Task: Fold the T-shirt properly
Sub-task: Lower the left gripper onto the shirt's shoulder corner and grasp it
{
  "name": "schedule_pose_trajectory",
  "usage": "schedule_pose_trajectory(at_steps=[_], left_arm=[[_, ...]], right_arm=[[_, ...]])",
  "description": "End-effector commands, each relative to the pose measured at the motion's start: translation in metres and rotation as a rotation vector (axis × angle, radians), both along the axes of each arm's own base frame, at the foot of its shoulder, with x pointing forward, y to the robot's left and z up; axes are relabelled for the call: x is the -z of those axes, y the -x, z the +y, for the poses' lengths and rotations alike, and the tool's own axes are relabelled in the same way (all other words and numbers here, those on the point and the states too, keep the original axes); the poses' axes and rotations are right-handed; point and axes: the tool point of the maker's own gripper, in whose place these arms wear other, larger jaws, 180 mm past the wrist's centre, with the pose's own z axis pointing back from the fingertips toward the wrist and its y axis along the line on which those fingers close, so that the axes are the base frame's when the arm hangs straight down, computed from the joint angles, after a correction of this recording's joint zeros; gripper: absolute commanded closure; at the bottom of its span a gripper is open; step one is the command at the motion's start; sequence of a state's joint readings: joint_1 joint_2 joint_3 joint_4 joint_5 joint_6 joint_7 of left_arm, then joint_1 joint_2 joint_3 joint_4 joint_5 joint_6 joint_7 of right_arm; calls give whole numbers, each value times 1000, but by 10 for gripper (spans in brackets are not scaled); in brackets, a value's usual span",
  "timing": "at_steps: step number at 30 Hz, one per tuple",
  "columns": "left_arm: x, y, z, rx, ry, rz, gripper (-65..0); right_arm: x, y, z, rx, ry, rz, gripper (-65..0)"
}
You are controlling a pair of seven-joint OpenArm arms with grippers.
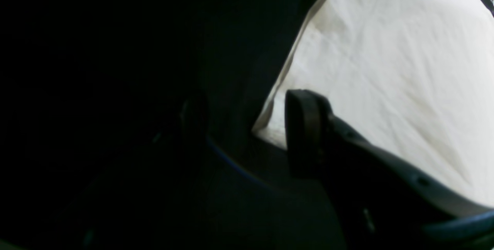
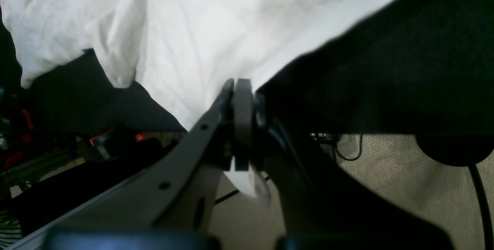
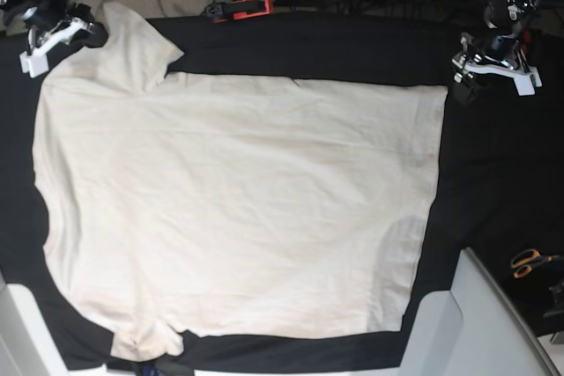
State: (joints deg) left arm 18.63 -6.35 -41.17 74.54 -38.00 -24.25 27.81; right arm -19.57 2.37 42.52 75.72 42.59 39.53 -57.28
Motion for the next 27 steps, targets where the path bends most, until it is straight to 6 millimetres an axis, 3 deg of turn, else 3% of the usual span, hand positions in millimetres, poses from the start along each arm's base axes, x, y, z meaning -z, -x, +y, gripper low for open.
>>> schedule_pose_trajectory(at_steps=[1, 8, 24, 27], left_arm=[[-6, -2, 5, 1, -8, -23, -321], [15, -14, -32, 86, 53, 10, -321], [11, -27, -33, 84, 58, -17, -321], [20, -24, -35, 73, 77, 3, -321]], right_arm=[[-6, -6, -6, -2, 13, -31, -6], [-7, -7, -7, -3, 14, -32, -6], [-7, -7, -6, -4, 13, -31, -6], [-7, -6, -6, -4, 13, -29, -6]])
